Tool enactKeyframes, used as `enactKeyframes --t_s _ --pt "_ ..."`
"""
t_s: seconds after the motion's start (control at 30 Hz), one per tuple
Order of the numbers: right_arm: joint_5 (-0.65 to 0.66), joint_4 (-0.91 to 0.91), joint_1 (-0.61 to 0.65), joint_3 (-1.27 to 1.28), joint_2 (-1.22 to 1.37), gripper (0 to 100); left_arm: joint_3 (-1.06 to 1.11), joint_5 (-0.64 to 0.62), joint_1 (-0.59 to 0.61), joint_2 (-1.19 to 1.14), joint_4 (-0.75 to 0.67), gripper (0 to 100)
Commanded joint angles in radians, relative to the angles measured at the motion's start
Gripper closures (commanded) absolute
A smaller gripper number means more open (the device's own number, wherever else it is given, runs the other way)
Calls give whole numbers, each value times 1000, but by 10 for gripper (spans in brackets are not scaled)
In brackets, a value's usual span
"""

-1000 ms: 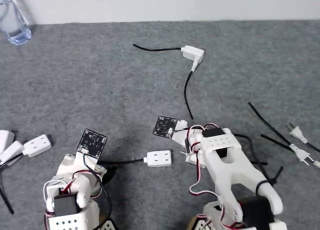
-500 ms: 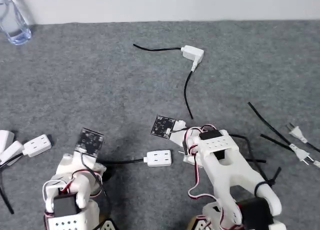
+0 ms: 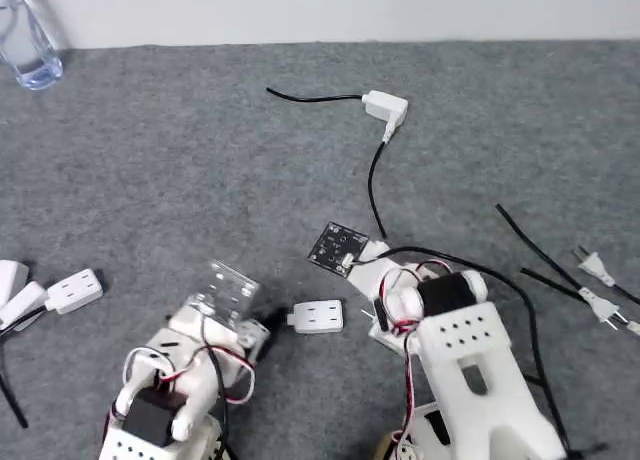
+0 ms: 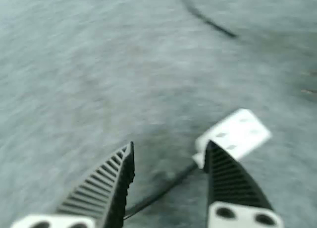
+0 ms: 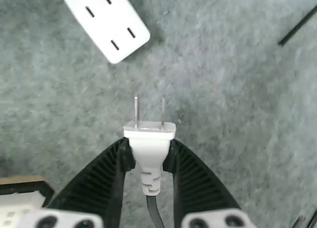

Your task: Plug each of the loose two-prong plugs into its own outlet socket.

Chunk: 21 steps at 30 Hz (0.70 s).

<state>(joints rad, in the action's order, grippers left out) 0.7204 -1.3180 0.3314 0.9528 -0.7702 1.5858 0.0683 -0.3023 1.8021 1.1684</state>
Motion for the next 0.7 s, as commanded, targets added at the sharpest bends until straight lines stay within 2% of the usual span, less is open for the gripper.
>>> enactKeyframes --t_s 0.0,0.17,0.37,0.5,0.67 --pt "-29 -50 8 -60 -51 991 -44 -12 -114 15 -52 761" --pt "-58 -50 30 -55 -56 991 -47 -69 -176 15 -106 760" --pt "-66 -22 176 -49 -62 991 -47 -107 -175 17 -140 758" --pt "-86 39 206 -51 -59 991 -42 -215 -175 17 -196 758" --pt "-86 93 206 -52 -62 991 30 -318 -173 17 -347 758"
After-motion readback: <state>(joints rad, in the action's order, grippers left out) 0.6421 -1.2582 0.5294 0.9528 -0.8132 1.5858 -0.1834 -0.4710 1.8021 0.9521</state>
